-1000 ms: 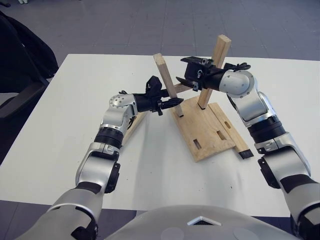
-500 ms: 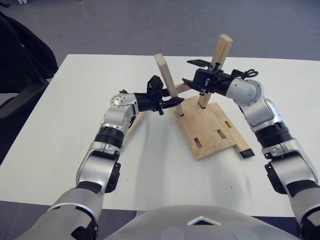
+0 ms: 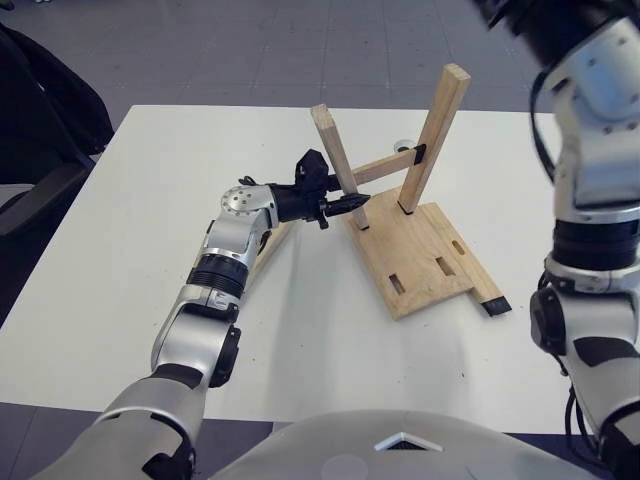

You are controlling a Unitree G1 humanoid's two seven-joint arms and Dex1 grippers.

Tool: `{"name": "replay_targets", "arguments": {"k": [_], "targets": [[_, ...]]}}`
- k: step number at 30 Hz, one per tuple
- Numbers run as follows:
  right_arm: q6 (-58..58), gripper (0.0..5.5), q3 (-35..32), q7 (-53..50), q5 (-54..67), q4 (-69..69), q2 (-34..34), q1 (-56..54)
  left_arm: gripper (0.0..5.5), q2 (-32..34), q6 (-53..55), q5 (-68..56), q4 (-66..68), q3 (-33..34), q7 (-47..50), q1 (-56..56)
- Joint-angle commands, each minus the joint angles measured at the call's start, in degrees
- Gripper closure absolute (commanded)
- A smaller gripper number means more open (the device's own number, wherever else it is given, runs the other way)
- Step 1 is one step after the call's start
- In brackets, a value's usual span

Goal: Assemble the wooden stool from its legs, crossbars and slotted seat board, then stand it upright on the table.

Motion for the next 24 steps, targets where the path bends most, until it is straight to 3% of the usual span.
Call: {"name": "replay_targets", "arguments": {"k": [1, 5, 11, 16, 19, 24], "targets": [[-1.6, 2.85, -1.5, 1.3, -2.1, 15.2, -7.1, 0.6, 3.45, 4.7, 2.3, 5.7, 0.1, -3.5, -2.6, 6.3], [-4.9, 2.85, 0.9, 3.0, -3.8, 31.0, -9.4, 4.2, 3.45, 8.6, 4.0, 4.6, -3.2, -3.9, -7.8, 7.4], [-10.8, 4.08, 5.3, 4.5, -5.6, 48.7, -6.8, 7.2, 3.45, 10.7, 3.1, 5.4, 0.0, -3.6, -9.4, 4.0], [-12.4, 5.03, 5.6, 3.7, -5.4, 50.7, -5.3, 6.5, 3.45, 9.9, 2.8, 5.4, -0.6, -4.4, -9.1, 5.3], [-9.7, 5.40, 8.3, 8.7, -3.4, 38.8, -1.3, 8.8, 3.45, 9.5, 3.1, 5.4, -1.3, -4.9, -9.2, 5.8], [9.8, 5.40, 20.4, 20.0, 9.4, -8.3, 6.1, 18.8, 3.45, 8.7, 4.4, 5.9, -0.4, -6.3, -9.3, 4.5]]}}
